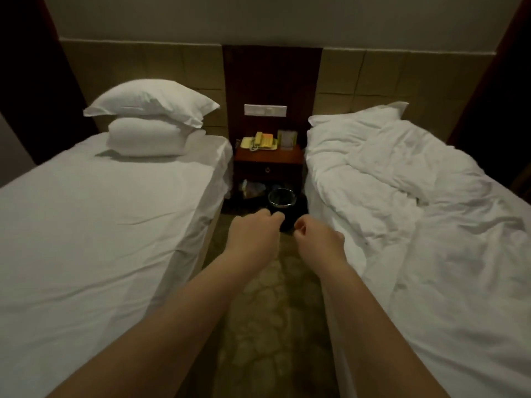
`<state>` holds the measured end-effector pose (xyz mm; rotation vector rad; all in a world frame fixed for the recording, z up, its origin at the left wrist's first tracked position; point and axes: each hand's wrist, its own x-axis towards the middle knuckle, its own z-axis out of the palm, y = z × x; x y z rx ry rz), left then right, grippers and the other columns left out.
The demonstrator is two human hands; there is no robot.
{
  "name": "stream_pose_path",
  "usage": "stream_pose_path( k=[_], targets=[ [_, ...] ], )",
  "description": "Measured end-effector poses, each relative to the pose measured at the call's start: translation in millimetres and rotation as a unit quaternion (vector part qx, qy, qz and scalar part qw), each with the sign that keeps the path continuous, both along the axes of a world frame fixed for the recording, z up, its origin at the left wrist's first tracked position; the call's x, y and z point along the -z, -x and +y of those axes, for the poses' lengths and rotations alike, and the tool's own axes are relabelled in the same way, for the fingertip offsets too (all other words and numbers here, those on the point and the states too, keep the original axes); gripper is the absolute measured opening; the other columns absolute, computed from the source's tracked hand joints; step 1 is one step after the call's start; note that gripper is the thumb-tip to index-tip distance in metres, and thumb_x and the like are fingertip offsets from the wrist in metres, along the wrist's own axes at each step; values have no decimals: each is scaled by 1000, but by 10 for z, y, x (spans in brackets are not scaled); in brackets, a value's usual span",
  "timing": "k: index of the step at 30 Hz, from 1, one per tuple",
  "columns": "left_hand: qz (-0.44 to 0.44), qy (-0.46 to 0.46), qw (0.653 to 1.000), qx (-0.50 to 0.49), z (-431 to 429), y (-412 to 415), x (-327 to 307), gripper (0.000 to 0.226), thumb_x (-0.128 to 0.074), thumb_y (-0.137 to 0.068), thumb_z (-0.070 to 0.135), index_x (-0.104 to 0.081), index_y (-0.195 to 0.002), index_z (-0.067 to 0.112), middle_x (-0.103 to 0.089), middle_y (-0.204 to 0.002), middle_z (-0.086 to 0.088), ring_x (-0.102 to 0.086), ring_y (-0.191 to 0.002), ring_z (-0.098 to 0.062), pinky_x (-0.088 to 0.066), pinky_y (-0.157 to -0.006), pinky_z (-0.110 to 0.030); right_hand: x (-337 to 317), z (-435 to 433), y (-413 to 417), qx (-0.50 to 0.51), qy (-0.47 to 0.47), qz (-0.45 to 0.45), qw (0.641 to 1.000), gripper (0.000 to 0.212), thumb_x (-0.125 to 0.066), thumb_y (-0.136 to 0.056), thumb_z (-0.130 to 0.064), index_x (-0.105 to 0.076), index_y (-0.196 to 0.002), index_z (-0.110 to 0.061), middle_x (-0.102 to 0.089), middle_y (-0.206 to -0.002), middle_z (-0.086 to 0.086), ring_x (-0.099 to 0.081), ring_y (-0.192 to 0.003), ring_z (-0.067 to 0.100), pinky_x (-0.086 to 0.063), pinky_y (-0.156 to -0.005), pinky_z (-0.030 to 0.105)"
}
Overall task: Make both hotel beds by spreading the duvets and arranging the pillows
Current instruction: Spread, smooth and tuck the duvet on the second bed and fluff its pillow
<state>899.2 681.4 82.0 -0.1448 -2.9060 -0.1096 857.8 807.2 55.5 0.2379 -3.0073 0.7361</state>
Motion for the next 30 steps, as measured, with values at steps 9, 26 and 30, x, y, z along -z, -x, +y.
stream_pose_path(
  k=[9, 26, 30],
  targets=[
    [-26, 8, 990, 140, 706, 2007, 311, 34, -43, -99, 22, -44, -132, 26, -57, -120, 1, -60, -101, -21, -42, -75, -32, 281, 862, 1378, 174, 2, -54, 983, 27, -40, -95, -24, -56, -117, -26, -65, -114, -1, -56, -106, 22, -35, -89, 35],
    [-61, 115, 881, 454, 1912, 5835, 689, 38, -42, -96, 19, -42, -133, 26, -59, -112, 0, -60, -100, -25, -35, -73, -31, 603, 1652, 4027, 509, 51, -119, 851, 30, -39, -95, -22, -54, -122, -25, -62, -119, -3, -55, -112, 20, -36, -95, 33],
    [-64, 125, 867, 478, 2381, 6579, 954, 39, -43, -96, 20, -39, -135, 26, -59, -110, 1, -61, -97, -23, -32, -69, -30, 867, 2043, 4937, 522, 60, -113, 844, 32, -39, -95, -19, -53, -123, -24, -62, -118, -4, -55, -110, 19, -35, -95, 33]
  ],
)
